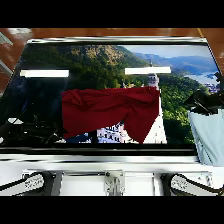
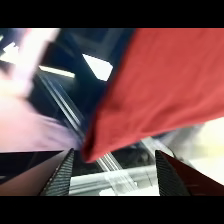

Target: Fold the shirts.

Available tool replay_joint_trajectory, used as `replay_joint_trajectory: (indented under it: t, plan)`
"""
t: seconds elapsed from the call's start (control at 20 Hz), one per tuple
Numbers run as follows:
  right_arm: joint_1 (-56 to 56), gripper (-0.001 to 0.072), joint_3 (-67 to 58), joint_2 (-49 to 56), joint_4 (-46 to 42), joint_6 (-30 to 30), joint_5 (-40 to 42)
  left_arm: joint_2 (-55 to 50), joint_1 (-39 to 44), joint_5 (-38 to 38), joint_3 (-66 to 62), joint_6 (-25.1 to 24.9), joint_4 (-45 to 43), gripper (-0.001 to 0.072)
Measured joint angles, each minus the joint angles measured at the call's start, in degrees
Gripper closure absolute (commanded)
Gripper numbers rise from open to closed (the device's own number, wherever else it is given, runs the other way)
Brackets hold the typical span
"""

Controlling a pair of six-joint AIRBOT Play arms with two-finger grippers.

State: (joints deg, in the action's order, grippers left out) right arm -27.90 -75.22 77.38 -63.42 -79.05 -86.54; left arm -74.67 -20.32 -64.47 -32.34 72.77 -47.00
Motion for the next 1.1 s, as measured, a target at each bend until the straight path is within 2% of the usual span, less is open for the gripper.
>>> replay_joint_trajectory:
  t: [0.05,0.1,0.15,0.25,0.3,0.45,0.6,0.85,1.05,1.1]
  plan:
    - [-0.02,0.0101,0.09,0.0,0.04,-0.04,-0.02,-0.5,1.2,0.94,0.07,0.07,0.94,0.0179]
    - [0.0,0.0101,0.17,0.0,0.04,-0.24,-0.04,-0.87,2.27,1.95,0.09,0.57,1.49,0.0381]
    - [0.0,0.0101,0.2,0.0,0.04,-0.31,-0.13,-1.2,3.28,3.85,0.15,1.07,1.62,0.0513]
    - [-0.02,0.01,0.5,-0.02,0.04,-0.79,-0.68,-1.55,4.61,6.91,0.13,2.54,2.27,0.0644]
    - [0.0,0.0101,1.05,-0.02,0.04,-0.85,-0.94,-1.66,5.16,7.5,0.13,2.91,2.49,0.0668]
    - [-0.02,0.0101,5.49,0.02,1.01,-1.27,0.44,-1.66,5.9,8.87,0.13,3.13,2.97,0.0668]
    - [0.0,0.0101,12.44,1.36,5.62,-0.79,4.24,-1.09,6.19,9.75,0.13,2.78,2.97,0.0669]
    - [3.23,0.0101,18.64,7.72,12.74,1.86,13.99,1.64,6.32,7.23,0.13,-1.2,3.02,0.0669]
    - [8.37,0.0102,19.74,12.2,15.87,2.99,23.74,4.66,6.32,6.19,0.04,-2.51,3.06,0.0668]
    - [9.4,0.0121,19.85,12.79,16.55,3.02,26.69,5.44,6.34,5.99,-0.17,-2.62,3.08,0.0669]
